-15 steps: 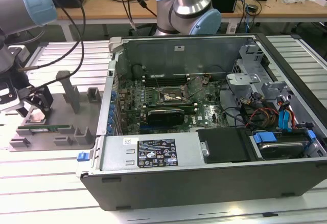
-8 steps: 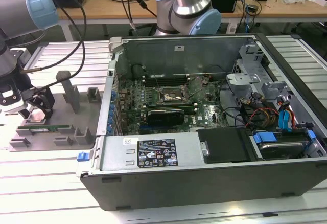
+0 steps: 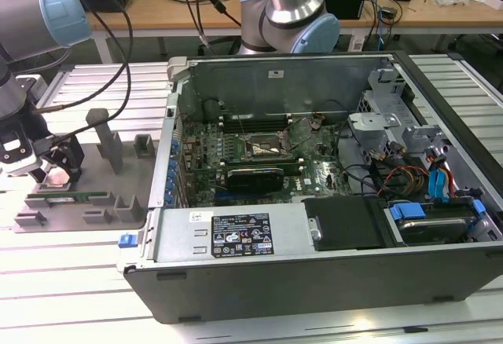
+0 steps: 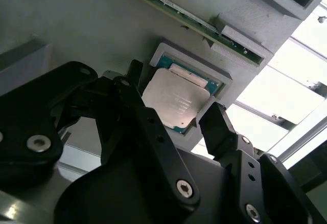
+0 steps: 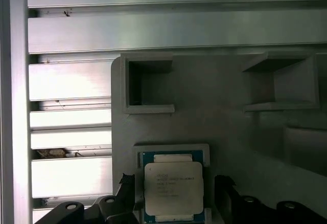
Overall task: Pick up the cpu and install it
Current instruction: 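Pick up the cpu and move it towards the insertion slot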
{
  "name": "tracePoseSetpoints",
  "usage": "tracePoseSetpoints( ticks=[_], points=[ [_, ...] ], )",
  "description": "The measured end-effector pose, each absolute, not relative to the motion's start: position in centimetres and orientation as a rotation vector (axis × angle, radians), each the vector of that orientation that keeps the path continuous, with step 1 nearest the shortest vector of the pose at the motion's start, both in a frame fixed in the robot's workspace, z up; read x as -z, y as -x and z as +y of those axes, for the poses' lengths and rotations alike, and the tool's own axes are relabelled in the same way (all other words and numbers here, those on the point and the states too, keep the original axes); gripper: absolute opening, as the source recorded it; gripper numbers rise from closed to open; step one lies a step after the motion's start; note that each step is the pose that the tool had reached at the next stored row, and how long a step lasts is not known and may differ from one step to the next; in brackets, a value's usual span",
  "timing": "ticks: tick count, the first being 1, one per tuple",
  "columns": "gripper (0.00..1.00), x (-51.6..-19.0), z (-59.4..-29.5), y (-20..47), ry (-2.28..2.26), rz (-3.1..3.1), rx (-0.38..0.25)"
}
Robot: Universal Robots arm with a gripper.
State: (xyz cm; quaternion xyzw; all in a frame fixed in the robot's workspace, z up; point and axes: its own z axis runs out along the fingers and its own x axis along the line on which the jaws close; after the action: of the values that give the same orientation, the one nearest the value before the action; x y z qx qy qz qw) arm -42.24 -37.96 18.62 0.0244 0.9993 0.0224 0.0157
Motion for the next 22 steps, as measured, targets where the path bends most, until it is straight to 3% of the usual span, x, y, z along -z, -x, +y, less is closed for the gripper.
tracePoseSetpoints(
  ticks=[3, 4, 22],
  points=[
    [0.71, -18.63, -37.96, 42.23, -0.076, 3.108, -0.069],
    [0.64, -18.62, -37.96, 42.24, -0.076, 3.108, -0.069],
    [0.64, -18.59, -37.93, 42.30, -0.077, 3.130, -0.080]
  ],
)
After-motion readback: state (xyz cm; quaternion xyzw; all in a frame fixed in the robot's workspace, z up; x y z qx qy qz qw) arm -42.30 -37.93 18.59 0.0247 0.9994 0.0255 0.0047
